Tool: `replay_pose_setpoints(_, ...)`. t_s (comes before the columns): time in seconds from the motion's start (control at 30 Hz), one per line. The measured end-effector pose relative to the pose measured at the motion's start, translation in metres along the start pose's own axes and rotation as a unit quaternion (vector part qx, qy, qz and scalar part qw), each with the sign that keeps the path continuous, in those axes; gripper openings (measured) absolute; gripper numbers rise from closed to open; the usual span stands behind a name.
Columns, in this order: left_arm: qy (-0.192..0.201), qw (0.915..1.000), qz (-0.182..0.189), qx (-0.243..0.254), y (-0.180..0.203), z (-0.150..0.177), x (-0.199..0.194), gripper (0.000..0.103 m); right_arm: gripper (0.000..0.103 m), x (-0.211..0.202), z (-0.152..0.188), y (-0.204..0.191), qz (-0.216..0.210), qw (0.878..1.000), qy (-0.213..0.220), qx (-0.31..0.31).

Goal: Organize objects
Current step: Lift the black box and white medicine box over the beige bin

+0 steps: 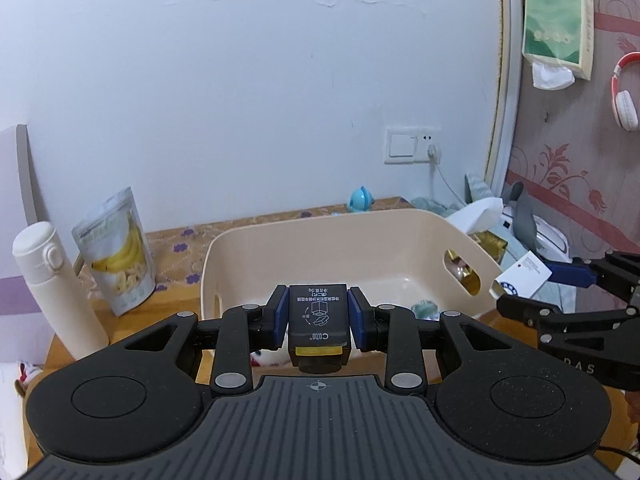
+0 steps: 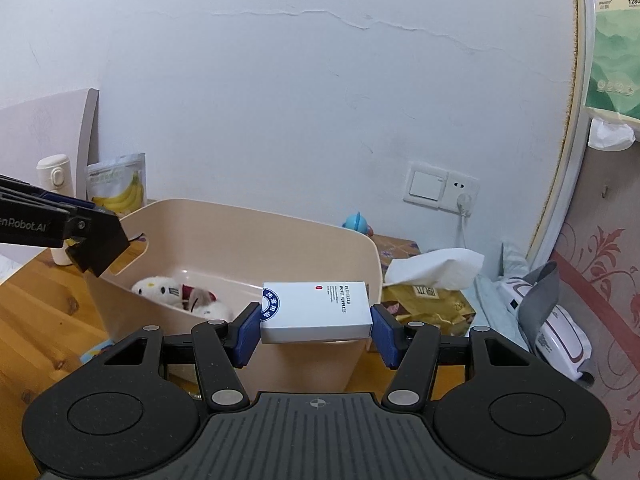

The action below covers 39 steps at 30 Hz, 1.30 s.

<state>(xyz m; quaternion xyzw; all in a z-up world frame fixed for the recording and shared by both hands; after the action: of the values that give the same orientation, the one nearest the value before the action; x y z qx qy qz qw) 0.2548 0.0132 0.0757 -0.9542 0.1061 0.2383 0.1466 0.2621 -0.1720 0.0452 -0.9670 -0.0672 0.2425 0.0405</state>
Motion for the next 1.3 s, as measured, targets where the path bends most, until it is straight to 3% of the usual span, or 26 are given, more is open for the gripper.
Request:
replay_pose_setpoints(0.6,-0.021,0.9996,0.011,-0.013,0.004,-0.017,0.066,0.032,0.056,0.042,-0.015,0.005,0.003,1.000,-0.010,0.009)
replay_pose_setpoints(1.3,-0.090,0.9960,0.002,-0.001,0.018,0.008,0.126,0.032,0.056,0.090,0.004,0.002,0.006,0.998,-0.067,-0.001)
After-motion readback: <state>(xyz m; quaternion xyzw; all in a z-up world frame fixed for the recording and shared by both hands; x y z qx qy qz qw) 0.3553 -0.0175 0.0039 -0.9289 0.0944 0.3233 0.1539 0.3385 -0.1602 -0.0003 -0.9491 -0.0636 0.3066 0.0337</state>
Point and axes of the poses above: each gripper's, at about its wrist camera, not at the fingertips, and x roughly the way its jaws point, y to its right, z to its underside, the point moved 7 cm from there along x, roughly the way its jaws point, and after that the axes turned 15 degrees about x, right-handed, at the moved point
